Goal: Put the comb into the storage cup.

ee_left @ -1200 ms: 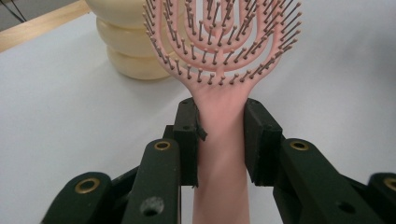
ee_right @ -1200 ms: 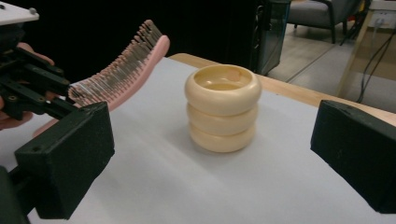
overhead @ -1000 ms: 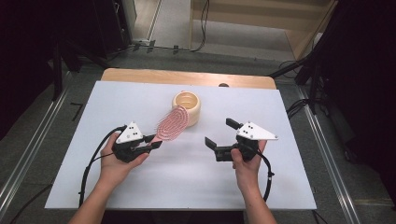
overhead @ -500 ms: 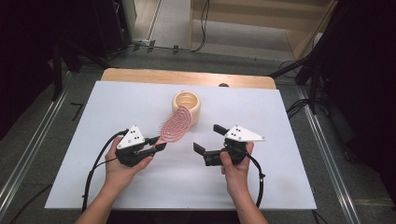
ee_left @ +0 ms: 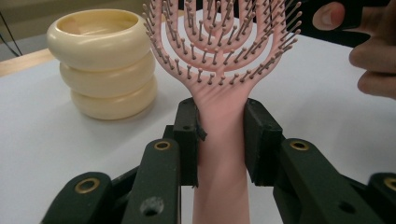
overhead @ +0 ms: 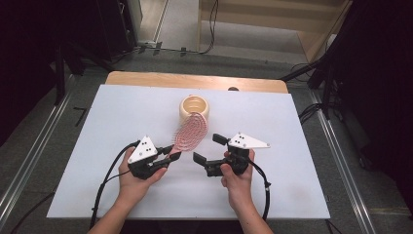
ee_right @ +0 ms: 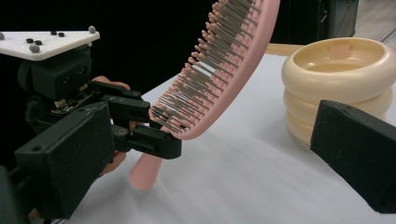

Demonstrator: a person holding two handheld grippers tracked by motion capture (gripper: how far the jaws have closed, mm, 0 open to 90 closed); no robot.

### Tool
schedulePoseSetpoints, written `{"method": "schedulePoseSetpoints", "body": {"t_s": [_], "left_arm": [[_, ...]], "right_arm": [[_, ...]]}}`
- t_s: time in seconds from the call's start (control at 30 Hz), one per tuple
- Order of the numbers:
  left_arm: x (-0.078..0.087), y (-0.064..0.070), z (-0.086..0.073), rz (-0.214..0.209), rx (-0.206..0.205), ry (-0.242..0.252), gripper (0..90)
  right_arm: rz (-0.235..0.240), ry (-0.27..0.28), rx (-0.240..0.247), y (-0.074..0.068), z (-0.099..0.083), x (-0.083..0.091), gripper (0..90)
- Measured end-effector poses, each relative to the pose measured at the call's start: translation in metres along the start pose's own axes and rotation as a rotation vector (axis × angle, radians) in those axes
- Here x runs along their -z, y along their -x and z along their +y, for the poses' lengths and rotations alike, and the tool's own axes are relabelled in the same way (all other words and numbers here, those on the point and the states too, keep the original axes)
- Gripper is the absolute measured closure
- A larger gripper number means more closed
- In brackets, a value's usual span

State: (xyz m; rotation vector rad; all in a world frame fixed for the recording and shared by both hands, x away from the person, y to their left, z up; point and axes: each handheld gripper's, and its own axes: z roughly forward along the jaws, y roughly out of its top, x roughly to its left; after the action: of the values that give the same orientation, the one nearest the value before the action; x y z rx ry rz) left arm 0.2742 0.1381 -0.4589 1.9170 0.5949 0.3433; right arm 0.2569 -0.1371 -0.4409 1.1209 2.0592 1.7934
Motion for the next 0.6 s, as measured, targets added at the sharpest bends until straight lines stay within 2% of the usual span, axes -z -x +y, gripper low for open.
{"method": "schedulePoseSetpoints", "body": {"t_s": [0.07, 0.17, 0.37, 0.6], "left_arm": [[-0.001, 0.005, 0.0, 0.016, -0.012, 0.008, 70.2], [-0.004, 0.013, 0.0, 0.009, -0.029, 0.016, 70.2], [-0.01, 0.021, -0.003, 0.0, -0.027, 0.022, 70.2], [-0.016, 0.028, -0.006, 0.017, -0.033, 0.031, 70.2]], "right_arm": [[-0.01, 0.017, -0.006, -0.002, 0.0, 0.0, 5.0], [0.006, 0.027, -0.023, -0.003, 0.001, 0.001, 5.2], [0.005, 0.051, -0.056, -0.004, 0.001, 0.001, 11.8], [-0.048, 0.033, -0.076, -0.009, 0.001, -0.005, 21.8]]}}
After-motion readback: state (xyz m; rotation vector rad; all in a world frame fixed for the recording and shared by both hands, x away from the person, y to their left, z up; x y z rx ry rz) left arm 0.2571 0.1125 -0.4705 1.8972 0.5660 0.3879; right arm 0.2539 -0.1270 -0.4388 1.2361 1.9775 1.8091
